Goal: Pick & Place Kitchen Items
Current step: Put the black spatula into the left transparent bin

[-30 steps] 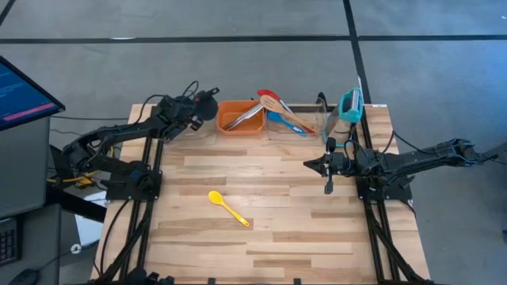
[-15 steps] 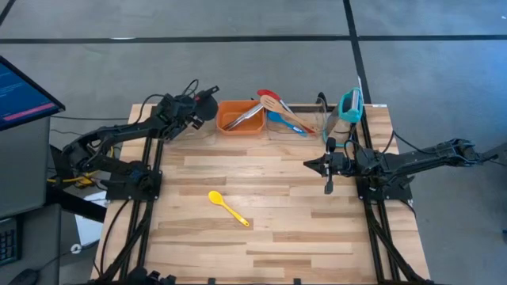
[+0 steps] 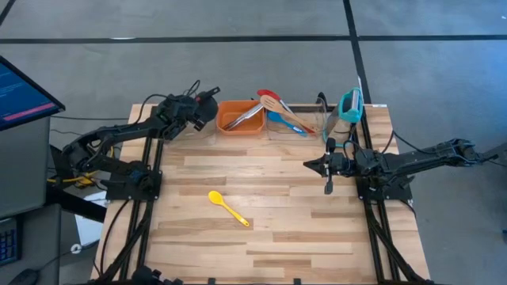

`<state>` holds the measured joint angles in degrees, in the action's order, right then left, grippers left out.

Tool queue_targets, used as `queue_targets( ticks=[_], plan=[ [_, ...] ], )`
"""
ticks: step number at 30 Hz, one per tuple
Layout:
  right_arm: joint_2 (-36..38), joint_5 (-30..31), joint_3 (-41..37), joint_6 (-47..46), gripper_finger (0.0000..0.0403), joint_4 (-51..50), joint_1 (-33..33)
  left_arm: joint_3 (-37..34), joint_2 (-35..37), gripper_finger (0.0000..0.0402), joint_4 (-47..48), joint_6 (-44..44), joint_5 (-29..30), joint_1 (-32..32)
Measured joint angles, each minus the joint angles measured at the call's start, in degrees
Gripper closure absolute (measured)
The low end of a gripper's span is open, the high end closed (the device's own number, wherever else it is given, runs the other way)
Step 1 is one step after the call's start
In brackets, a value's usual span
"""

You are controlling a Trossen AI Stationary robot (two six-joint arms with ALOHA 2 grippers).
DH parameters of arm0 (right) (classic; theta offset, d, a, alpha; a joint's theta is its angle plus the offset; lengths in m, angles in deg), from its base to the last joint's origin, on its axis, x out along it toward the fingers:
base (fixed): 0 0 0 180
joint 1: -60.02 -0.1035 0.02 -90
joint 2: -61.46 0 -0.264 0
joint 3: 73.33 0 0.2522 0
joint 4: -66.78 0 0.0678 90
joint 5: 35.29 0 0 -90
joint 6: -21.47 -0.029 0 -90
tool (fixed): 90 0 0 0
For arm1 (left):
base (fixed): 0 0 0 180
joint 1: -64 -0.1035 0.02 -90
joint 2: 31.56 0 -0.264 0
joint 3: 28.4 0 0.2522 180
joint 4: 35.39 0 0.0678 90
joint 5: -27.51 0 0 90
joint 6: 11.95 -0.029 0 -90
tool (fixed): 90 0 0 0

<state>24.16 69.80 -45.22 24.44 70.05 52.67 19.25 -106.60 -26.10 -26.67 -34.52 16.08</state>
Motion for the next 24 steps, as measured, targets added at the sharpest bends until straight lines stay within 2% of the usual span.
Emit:
queue_targets(
  ticks=[8,16,24],
  plan=[
    [0.0,0.0,0.0,0.0,0.0403,0.0,0.0,0.0,0.0,0.0181,-1.6,0.0,-2.7,0.0],
    [0.0,0.0,0.0,0.0,0.0403,0.0,0.0,0.1,0.0,0.0178,-4.3,0.2,-9.0,0.0],
    [0.0,0.0,0.0,0.0,0.0403,0.0,0.0,0.1,0.0,0.0181,-4.5,0.2,-10.3,0.0]
  ],
)
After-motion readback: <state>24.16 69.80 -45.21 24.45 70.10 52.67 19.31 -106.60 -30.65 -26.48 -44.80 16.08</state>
